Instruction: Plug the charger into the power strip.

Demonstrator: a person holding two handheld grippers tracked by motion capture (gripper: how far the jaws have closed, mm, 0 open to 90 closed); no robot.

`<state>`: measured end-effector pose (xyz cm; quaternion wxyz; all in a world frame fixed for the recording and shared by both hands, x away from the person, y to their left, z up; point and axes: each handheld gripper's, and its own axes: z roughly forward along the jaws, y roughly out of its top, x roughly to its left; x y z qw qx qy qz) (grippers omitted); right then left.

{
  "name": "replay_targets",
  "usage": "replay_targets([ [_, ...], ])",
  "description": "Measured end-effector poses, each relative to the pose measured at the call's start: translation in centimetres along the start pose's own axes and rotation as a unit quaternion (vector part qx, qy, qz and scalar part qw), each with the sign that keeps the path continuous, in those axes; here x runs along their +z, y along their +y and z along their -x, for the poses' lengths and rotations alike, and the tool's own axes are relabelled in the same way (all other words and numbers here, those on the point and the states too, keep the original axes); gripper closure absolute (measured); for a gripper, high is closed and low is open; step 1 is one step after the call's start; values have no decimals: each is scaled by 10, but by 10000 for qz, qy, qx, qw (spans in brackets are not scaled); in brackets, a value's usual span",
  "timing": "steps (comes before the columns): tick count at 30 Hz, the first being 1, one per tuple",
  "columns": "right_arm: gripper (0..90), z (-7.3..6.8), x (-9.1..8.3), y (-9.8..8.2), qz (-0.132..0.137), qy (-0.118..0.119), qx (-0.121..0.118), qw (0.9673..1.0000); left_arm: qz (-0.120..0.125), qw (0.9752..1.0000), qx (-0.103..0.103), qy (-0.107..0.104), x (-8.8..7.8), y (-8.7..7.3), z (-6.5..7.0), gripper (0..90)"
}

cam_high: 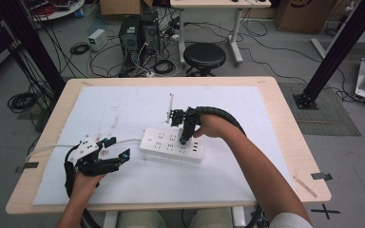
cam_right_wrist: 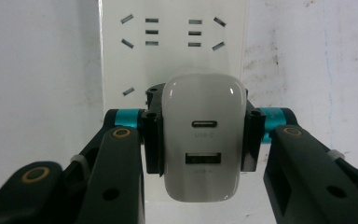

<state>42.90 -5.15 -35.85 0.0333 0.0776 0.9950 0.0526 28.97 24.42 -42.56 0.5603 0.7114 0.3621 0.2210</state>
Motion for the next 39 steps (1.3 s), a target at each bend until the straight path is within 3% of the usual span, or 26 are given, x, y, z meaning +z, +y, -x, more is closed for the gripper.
replay_targets([
  [2, 632, -4, 0, 1, -6, -140, -255, 9996, 14, 10000, -27, 6, 0, 0, 0, 242],
  [7, 631, -7, 1, 2, 2, -241, -287, 9993, 10, 10000, -48, 9, 2, -1, 0, 242],
  [9, 632, -9, 1, 4, -91, -273, -131, 9995, 31, 10000, -64, 10, 3, 0, 0, 242],
  [11, 633, -4, 6, 6, -195, -131, 195, 9995, 53, 10000, -66, 9, 3, 0, 1, 242],
  [15, 634, -4, 9, 0, -43, -106, 157, 9998, 19, 10000, -50, 27, 1, -1, -1, 242],
  [28, 637, -5, 13, 5, -149, -155, 182, 9996, 30, 10000, -67, 12, 4, 1, -1, 242],
  [39, 632, -2, 15, -3, 166, -1, 296, 9994, 71, 9999, -140, 43, 3, -2, -4, 242],
])
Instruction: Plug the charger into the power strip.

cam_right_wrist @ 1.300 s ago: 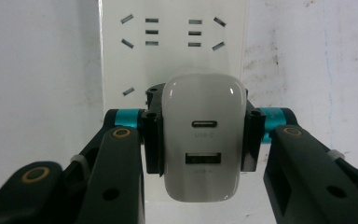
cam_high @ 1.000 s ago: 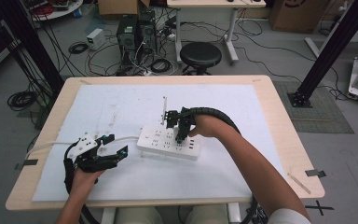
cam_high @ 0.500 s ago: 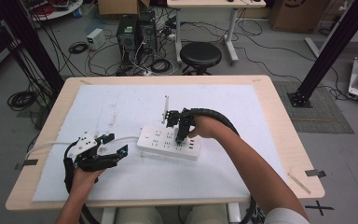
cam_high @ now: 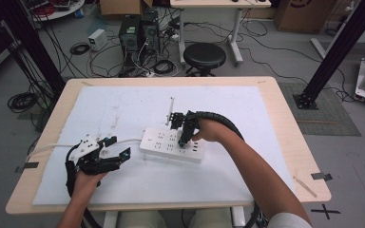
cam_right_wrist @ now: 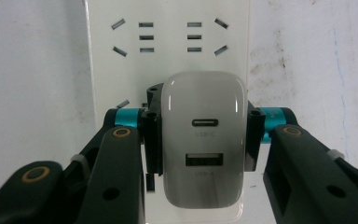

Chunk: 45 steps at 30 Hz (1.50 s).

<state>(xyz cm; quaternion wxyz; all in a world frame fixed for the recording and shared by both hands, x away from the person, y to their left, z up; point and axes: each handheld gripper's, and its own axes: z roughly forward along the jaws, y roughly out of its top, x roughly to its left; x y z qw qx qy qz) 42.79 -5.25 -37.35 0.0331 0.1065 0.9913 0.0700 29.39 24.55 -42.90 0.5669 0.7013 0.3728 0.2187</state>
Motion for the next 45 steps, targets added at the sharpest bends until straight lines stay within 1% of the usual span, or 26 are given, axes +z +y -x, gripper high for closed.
replay_targets([
  [2, 627, 1, 0, -2, 106, 22, -9, 9999, -6, 10000, -13, -8, 0, 0, -1, 242],
  [3, 626, 1, 0, -2, 101, 18, 7, 9999, -3, 10000, 0, -11, -1, 0, -1, 242],
  [4, 604, 1, 1, -4, 196, 29, 30, 9998, 1, 10000, 6, -12, -1, 1, -1, 242],
  [5, 520, 1, 2, -6, 177, 75, 79, 9998, 1, 10000, 5, -13, -1, 1, 0, 242],
  [6, 520, 1, 2, -6, 177, 75, 79, 9998, 1, 10000, 5, -13, -1, 1, 0, 242],
  [7, 488, 1, 3, -7, 200, 104, 132, 9997, -4, 10000, 18, -19, 0, 1, -1, 242],
  [8, 467, 3, 2, -12, 369, 120, 273, 9989, -4, 10000, 14, -18, 0, 1, -1, 242],
  [9, 426, 3, 0, -14, 453, 109, 345, 9983, 1, 10000, 12, -21, 0, 1, -1, 242],
  [11, 402, 6, -7, -21, 756, 119, 598, 9953, 22, 10000, 5, -16, 1, 2, 0, 242],
  [12, 383, 7, -10, -24, 845, 109, 654, 9942, 26, 10000, 21, -19, 1, 2, 0, 242],
  [14, 315, 8, -14, -29, 983, 80, 796, 9919, 29, 10000, 37, -27, 2, 3, 1, 242],
  [16, 292, 8, -17, -34, 1080, 73, 1015, 9889, 30, 10000, 15, -44, 2, 3, 2, 242],
  [17, 258, 8, -19, -38, 1150, 15, 1117, 9871, 23, 10000, 34, -44, 1, 3, 2, 242],
  [20, 213, 7, -23, -48, 1319, -95, 1272, 9830, 42, 10000, 27, -30, 1, 3, 2, 242],
  [22, 213, 4, -27, -56, 1445, -148, 1401, 9794, 40, 10000, 17, -38, 0, 3, 2, 242],
  [25, 213, -2, -32, -69, 1615, -234, 1467, 9756, 55, 10000, 23, -30, -1, 4, 2, 242],
  [31, 213, -14, -41, -93, 1931, -400, 1660, 9662, 46, 10000, 59, -64, -1, 5, 4, 242],
  [34, 213, -19, -44, -106, 1999, -467, 1760, 9628, 39, 10000, 67, -57, -2, 5, 4, 242],
  [35, 213, -19, -44, -106, 1999, -467, 1760, 9628, 39, 10000, 67, -57, -2, 5, 4, 242],
  [36, 213, -22, -46, -119, 2038, -445, 1819, 9609, 52, 10000, 62, -58, -2, 6, 6, 242],
  [37, 212, -23, -46, -121, 2044, -454, 1861, 9600, 54, 9999, 82, -59, -2, 6, 6, 242],
  [38, 213, -24, -46, -126, 2056, -516, 1900, 9586, 58, 9999, 80, -59, -1, 6, 7, 242],
  [40, 212, -26, -46, -134, 2055, -580, 1943, 9574, 39, 9999, 102, -67, -2, 6, 7, 242],
  [41, 212, -28, -46, -140, 2081, -604, 1991, 9557, 36, 9999, 102, -63, -2, 6, 7, 242],
  [42, 212, -30, -46, -144, 2068, -625, 2018, 9553, 47, 9999, 86, -55, -2, 6, 8, 242],
  [45, 212, -35, -50, -157, 2135, -719, 2095, 9515, 51, 9999, 81, -49, -3, 7, 8, 242],
])
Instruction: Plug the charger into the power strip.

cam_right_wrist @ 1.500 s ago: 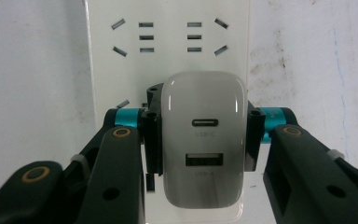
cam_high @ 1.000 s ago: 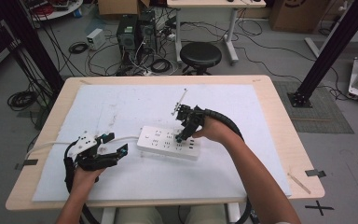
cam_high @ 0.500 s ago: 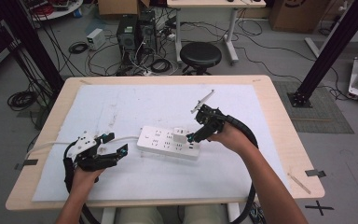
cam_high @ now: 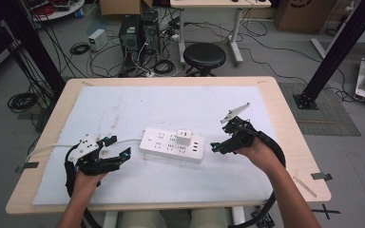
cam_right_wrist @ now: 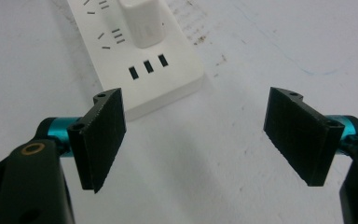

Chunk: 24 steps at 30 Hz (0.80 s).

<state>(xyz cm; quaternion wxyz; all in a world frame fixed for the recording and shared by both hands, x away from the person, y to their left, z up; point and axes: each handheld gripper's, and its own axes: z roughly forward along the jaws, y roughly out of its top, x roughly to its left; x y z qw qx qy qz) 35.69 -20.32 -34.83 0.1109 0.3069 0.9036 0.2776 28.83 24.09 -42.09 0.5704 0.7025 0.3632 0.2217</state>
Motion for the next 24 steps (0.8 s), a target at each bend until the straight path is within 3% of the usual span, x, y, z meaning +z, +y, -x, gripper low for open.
replay_targets([
  [8, 198, 0, -21, -25, 282, -194, 209, 9992, 11, 10000, 51, 6, -1, 3, 3, 242],
  [24, 188, 0, -31, -49, 411, -338, 407, 9978, -6, 9999, 68, 81, -5, 5, 5, 242],
])
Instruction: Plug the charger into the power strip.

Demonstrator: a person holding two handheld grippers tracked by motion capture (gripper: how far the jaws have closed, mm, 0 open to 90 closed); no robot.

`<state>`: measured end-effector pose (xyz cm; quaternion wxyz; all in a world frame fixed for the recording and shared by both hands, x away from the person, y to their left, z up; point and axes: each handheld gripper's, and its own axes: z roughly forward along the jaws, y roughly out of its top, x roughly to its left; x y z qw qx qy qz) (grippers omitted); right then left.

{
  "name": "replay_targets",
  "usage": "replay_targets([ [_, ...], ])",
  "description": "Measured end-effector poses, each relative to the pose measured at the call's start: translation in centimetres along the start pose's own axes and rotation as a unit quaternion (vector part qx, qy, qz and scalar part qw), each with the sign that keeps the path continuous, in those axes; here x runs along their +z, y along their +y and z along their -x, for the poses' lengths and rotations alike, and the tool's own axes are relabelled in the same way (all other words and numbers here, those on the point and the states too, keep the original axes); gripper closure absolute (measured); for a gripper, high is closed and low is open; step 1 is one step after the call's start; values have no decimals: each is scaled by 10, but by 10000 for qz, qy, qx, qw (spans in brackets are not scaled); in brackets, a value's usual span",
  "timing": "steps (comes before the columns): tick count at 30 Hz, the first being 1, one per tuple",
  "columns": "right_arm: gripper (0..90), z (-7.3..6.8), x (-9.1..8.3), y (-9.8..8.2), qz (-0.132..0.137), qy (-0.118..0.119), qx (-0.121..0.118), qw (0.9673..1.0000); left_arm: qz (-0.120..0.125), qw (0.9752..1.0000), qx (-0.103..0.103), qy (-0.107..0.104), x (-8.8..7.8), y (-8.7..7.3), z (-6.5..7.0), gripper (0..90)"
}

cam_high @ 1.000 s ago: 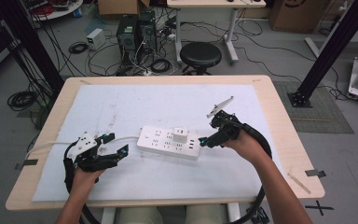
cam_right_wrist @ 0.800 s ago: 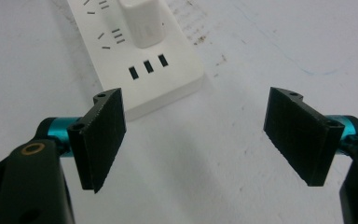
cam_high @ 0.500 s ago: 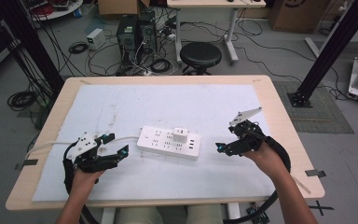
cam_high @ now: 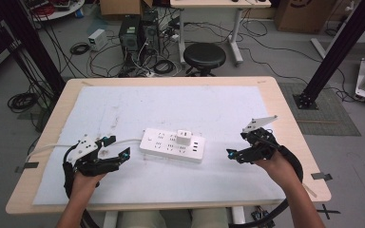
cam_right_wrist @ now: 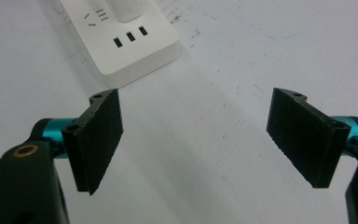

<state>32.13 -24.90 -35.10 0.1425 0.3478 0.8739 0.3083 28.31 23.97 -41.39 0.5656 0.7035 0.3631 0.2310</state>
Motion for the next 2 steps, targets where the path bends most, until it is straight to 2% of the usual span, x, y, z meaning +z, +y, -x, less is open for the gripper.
replay_targets([
  [2, 188, 1, -1, -2, 6, 4, 9, 10000, -14, 10000, 17, -5, 0, 0, 1, 242],
])
